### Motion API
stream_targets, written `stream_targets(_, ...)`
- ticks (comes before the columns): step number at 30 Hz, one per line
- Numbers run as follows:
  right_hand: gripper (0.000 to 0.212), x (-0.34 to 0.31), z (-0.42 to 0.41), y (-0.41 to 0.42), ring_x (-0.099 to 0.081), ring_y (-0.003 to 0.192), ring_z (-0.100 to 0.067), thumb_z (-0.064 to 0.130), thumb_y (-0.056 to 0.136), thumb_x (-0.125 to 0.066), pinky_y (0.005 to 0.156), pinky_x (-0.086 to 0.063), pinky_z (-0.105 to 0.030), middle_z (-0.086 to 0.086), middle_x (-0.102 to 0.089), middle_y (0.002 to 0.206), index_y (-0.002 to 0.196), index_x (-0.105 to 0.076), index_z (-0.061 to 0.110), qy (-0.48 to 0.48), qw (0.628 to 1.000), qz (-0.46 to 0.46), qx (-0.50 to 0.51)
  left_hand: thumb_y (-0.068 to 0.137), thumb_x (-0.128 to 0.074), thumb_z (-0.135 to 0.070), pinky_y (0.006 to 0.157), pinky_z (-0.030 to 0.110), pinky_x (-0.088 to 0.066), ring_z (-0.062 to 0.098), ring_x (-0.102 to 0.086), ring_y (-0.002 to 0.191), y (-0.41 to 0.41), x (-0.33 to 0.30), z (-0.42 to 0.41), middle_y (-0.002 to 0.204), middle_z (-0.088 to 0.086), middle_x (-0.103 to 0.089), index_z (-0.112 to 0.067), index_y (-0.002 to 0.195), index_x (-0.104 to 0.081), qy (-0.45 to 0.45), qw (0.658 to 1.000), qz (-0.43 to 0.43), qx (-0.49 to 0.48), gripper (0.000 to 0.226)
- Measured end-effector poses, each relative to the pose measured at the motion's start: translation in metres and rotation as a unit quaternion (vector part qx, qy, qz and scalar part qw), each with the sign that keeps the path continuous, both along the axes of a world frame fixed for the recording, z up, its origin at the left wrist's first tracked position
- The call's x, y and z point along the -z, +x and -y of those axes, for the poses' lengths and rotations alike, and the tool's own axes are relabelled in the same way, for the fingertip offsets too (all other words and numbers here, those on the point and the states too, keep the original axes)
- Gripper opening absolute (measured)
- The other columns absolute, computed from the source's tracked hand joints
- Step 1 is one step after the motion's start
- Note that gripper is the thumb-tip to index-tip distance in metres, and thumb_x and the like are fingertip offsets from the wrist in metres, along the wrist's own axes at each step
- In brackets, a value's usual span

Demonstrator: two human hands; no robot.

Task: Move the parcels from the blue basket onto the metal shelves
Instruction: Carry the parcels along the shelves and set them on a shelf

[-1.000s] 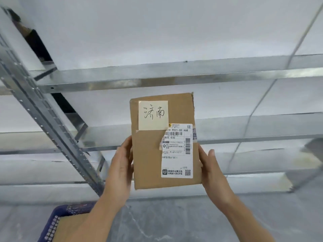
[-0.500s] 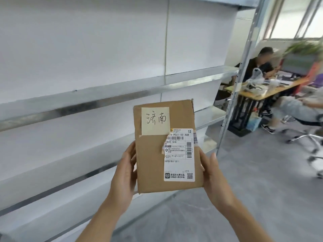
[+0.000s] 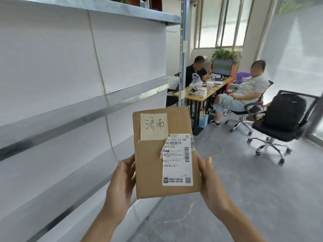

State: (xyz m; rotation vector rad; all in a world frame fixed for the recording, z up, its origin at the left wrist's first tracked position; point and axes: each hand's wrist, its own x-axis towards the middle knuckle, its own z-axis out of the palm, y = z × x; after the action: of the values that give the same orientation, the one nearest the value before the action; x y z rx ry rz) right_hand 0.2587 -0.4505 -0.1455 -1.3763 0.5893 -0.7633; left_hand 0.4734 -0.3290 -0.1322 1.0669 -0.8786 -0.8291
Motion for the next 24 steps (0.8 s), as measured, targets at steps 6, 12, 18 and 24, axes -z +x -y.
stream_targets(6,0.072,-0.006,0.039,0.018,-0.053,0.145,-0.012,0.07,0.097,-0.013,0.115,-0.043,-0.046,0.016,-0.058,0.155,0.158,-0.041,0.043,-0.001,0.998,0.02,0.054,0.102,-0.026,-0.051,0.118,0.051,-0.038,0.027,-0.049,0.146,0.027,-0.008,0.055,0.149,0.001,-0.064,-0.016,0.147,-0.058,0.007,1.0,0.013,0.016,0.065)
stream_targets(12,0.073,-0.003,0.087,0.025,-0.056,0.143,-0.012,0.071,0.097,-0.014,0.114,-0.045,-0.049,0.015,-0.06,0.154,0.157,-0.043,0.042,0.005,0.997,0.032,0.076,0.1,-0.028,-0.05,0.124,0.055,-0.032,0.015,-0.052,0.143,0.04,-0.004,0.112,0.148,-0.005,-0.065,-0.022,0.144,-0.059,0.028,0.999,0.027,0.031,0.061)
stream_targets(18,0.087,0.004,0.161,0.023,-0.057,0.143,-0.019,0.087,0.088,-0.03,0.11,-0.048,-0.059,0.007,-0.062,0.153,0.147,-0.057,0.029,0.035,0.994,0.047,0.087,0.103,-0.024,-0.055,0.124,0.059,-0.031,0.019,-0.046,0.15,0.038,0.003,0.177,0.156,-0.004,-0.057,-0.025,0.154,-0.05,0.048,0.996,0.049,0.051,0.065)
stream_targets(24,0.079,-0.002,0.261,0.009,-0.064,0.118,-0.009,0.098,0.077,-0.037,0.08,-0.06,-0.024,0.012,-0.065,0.134,0.108,-0.078,0.038,0.03,0.998,0.03,0.041,0.095,-0.027,-0.065,0.112,0.05,-0.043,0.014,-0.052,0.144,0.015,0.003,0.252,0.152,-0.014,-0.061,-0.041,0.152,-0.049,0.089,0.995,0.039,0.037,0.065)
